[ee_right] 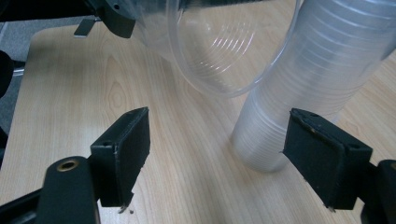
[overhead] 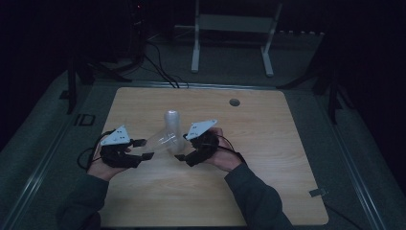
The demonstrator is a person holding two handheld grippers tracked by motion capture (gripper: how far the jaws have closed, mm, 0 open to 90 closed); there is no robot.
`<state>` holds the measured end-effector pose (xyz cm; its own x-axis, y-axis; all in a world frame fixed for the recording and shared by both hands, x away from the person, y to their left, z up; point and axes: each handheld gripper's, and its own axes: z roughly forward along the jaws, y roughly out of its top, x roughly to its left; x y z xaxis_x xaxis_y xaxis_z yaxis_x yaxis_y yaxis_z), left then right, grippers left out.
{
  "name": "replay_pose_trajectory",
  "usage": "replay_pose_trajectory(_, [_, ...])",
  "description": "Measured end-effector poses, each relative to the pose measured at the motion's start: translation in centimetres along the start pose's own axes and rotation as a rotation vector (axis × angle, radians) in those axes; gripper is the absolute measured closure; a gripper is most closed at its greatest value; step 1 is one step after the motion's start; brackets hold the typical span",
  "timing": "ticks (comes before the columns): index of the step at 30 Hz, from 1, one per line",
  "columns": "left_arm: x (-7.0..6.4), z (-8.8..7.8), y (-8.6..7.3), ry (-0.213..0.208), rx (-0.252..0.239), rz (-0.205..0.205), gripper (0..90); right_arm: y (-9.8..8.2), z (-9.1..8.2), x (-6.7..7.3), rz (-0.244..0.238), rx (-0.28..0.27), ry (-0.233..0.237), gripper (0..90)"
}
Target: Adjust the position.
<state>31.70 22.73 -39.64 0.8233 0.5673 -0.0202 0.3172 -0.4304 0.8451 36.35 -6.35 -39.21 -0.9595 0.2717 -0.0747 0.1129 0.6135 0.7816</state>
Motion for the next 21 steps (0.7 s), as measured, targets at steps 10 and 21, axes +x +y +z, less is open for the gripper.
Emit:
replay_pose_trajectory(10, [-0.22, 0.07, 0.55, -0.002, -0.048, 0.003, 42.2, -0.18, -0.13, -0.01, 0.041, -0.049, 0.027, 22.1])
replay_pose_trajectory(21, [-0.27, 0.25, 0.81, -0.026, -0.083, -0.005, 42.2, -0.17, -0.14, -0.03, 0.084, -0.120, 0.060, 21.7])
